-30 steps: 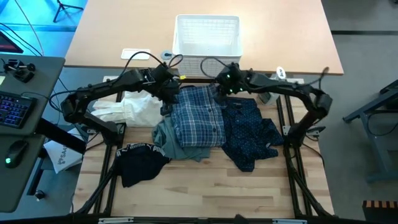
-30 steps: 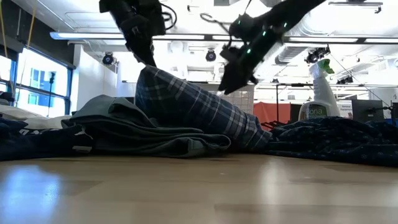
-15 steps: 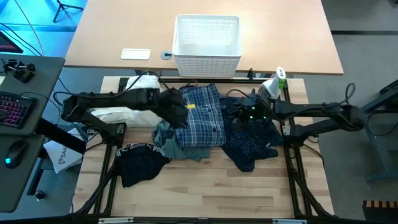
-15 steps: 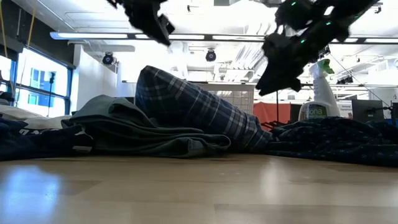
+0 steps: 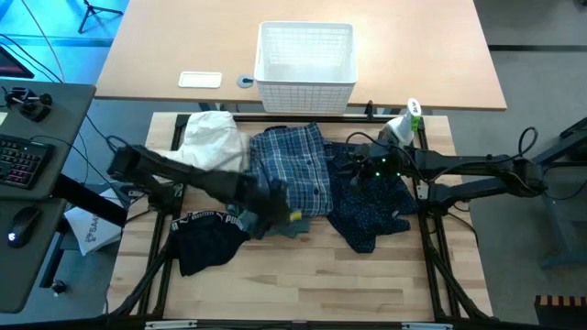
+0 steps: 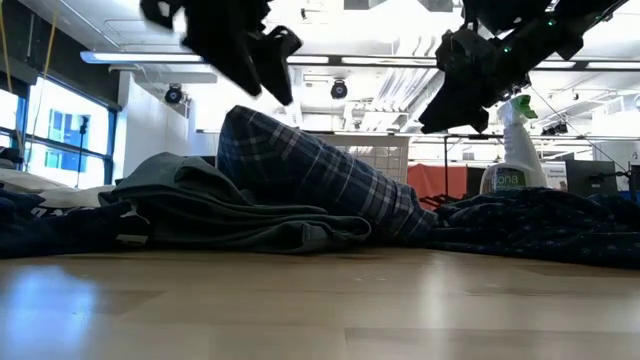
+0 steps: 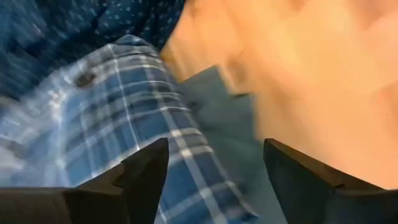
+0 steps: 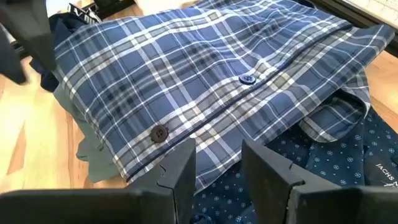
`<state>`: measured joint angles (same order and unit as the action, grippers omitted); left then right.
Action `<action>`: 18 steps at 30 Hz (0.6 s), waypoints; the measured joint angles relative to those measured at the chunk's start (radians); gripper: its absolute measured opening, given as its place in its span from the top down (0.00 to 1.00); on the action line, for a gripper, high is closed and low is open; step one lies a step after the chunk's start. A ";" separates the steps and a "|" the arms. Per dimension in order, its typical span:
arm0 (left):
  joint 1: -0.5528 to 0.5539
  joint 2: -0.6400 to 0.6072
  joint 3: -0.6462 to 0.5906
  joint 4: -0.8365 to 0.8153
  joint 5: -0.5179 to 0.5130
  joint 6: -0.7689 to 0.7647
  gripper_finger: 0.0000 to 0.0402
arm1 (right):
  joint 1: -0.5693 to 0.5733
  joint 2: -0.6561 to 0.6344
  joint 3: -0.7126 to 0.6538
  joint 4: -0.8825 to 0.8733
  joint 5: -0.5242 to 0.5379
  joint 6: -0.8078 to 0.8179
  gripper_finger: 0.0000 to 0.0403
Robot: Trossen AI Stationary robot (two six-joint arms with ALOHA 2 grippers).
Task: Fold Laundry from Bin
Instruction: Fold the checkered blue polo
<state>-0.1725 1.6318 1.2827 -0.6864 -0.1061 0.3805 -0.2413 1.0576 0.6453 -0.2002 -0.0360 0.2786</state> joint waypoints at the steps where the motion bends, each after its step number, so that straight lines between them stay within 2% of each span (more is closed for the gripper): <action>1: -0.021 0.024 0.000 0.013 -0.069 0.039 0.36 | 0.000 0.000 0.000 -0.001 0.000 -0.006 0.69; 3: -0.051 0.071 0.000 0.038 -0.185 0.069 0.35 | 0.000 0.000 0.000 -0.003 -0.001 -0.008 0.69; 6: -0.075 0.133 0.000 0.029 -0.291 0.068 0.35 | 0.000 0.000 0.000 -0.005 -0.015 -0.013 0.69; 10: -0.105 0.187 0.000 -0.001 -0.565 0.053 0.35 | 0.000 0.000 0.000 -0.028 -0.048 -0.017 0.69; 11: -0.108 0.191 0.000 -0.001 -0.595 0.051 0.35 | 0.000 0.000 0.000 -0.032 -0.050 -0.016 0.69; 15: -0.094 0.191 0.000 -0.004 -0.572 0.016 0.45 | 0.000 0.000 0.000 -0.039 -0.050 -0.027 0.69; 18: -0.094 0.182 0.008 -0.050 -0.549 -0.029 0.62 | 0.000 -0.006 0.000 -0.040 -0.078 -0.043 0.69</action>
<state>-0.2668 1.8136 1.2907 -0.7368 -0.6553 0.3520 -0.2413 1.0517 0.6453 -0.2405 -0.1143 0.2352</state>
